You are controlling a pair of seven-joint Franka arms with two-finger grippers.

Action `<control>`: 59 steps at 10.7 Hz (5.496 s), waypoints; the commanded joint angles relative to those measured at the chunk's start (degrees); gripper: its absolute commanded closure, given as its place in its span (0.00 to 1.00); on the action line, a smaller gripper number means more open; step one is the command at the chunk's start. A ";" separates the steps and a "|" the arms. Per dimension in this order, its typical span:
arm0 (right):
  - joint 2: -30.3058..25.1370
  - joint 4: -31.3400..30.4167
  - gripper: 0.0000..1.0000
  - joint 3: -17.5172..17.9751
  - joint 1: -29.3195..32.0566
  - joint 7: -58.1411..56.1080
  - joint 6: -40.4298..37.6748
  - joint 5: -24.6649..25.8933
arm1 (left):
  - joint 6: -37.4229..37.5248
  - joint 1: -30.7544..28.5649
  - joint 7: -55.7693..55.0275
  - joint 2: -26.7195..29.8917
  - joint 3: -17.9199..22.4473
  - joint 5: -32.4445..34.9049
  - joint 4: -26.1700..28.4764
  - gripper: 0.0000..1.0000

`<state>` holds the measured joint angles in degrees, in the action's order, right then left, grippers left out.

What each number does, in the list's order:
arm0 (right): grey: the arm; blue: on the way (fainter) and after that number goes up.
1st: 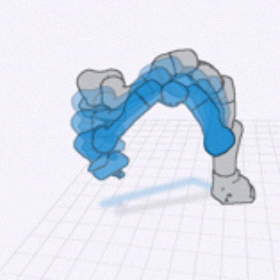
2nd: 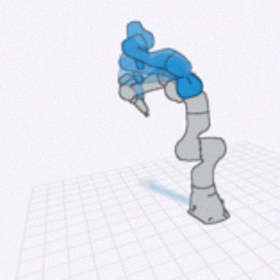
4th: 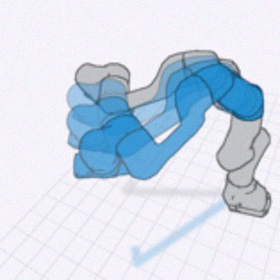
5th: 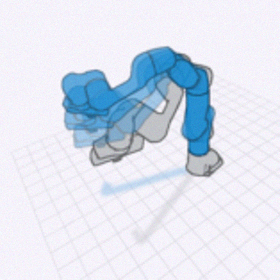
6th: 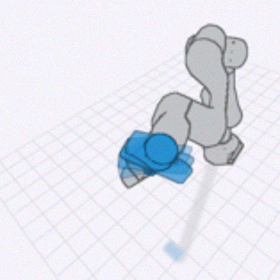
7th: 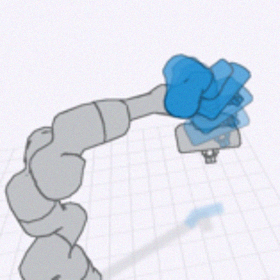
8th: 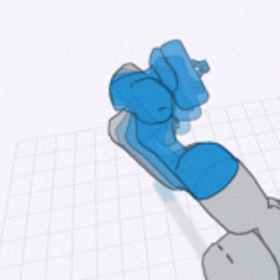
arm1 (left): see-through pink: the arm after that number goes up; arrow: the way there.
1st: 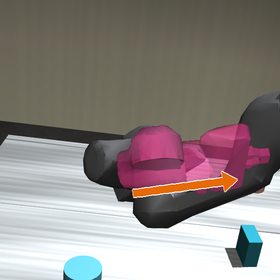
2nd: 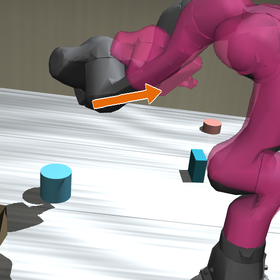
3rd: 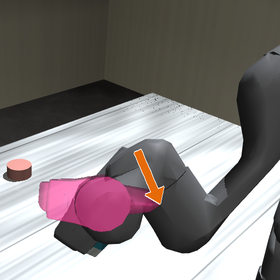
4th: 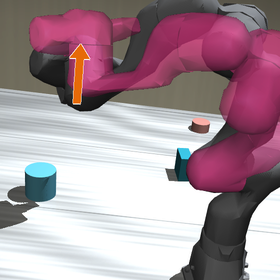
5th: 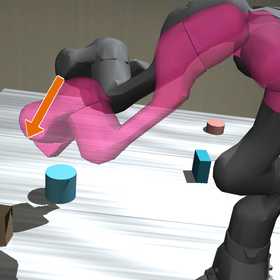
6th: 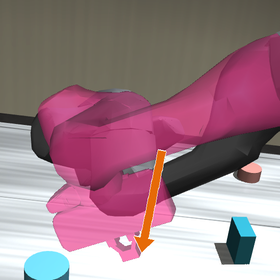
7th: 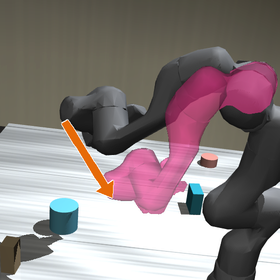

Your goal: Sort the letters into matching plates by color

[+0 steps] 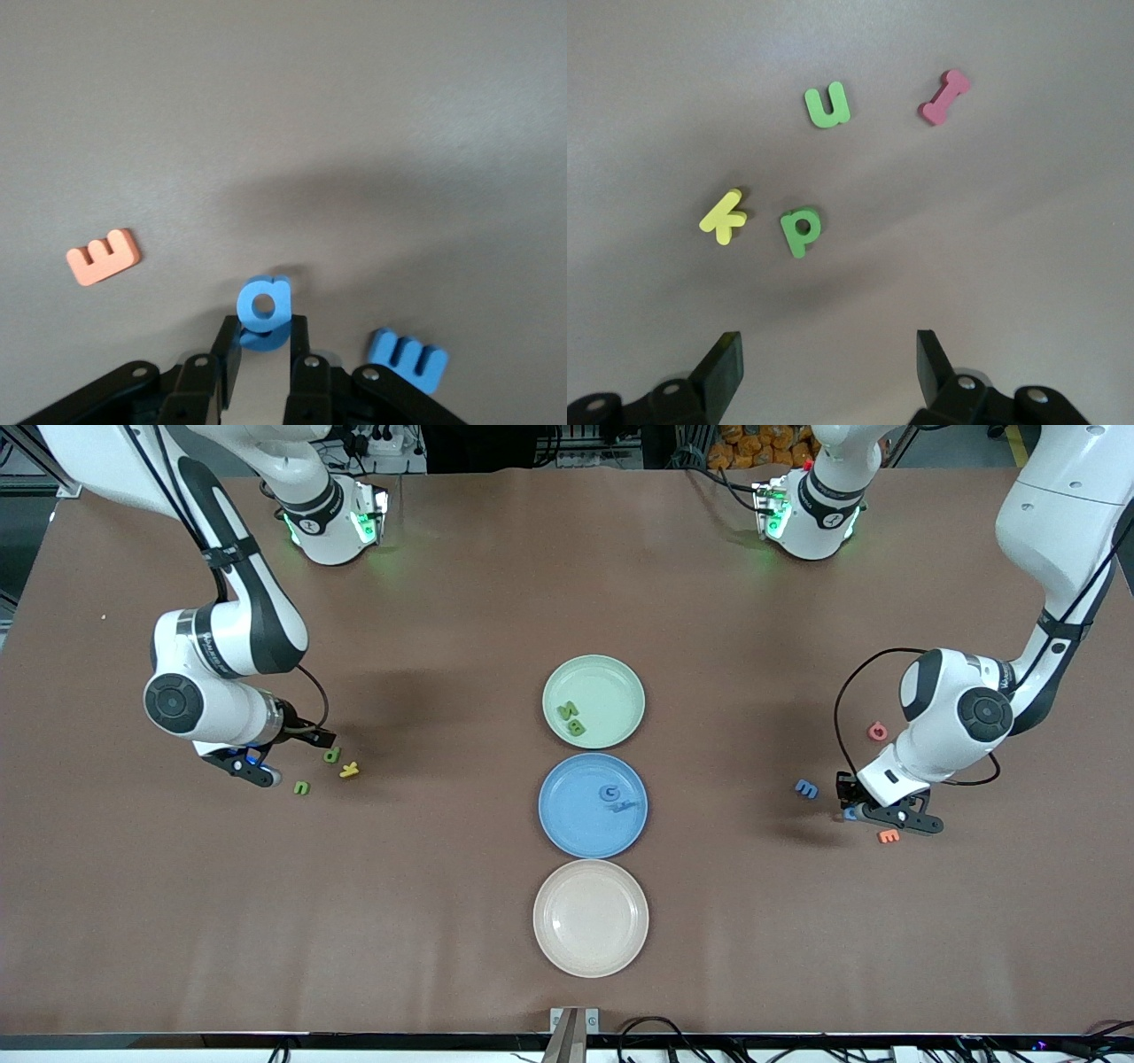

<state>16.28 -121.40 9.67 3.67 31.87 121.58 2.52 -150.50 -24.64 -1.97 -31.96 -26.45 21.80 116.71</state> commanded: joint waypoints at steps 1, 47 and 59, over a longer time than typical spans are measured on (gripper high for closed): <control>-1.52 -4.63 0.12 -0.18 1.95 -6.19 6.27 0.20 | 0.48 0.65 -5.31 0.58 -1.76 0.70 -0.35 1.00; 5.60 -3.08 0.90 -0.44 1.52 -19.13 15.13 -0.15 | 16.62 16.24 -77.05 0.12 0.44 0.79 -8.76 0.00; 5.34 5.03 0.91 5.78 -1.47 0.78 5.42 -6.22 | 3.46 8.30 -73.62 0.41 0.87 2.81 2.38 0.00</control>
<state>22.36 -117.14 13.01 2.56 25.86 128.18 -3.01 -146.10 -15.84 -74.45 -31.55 -25.79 22.20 118.63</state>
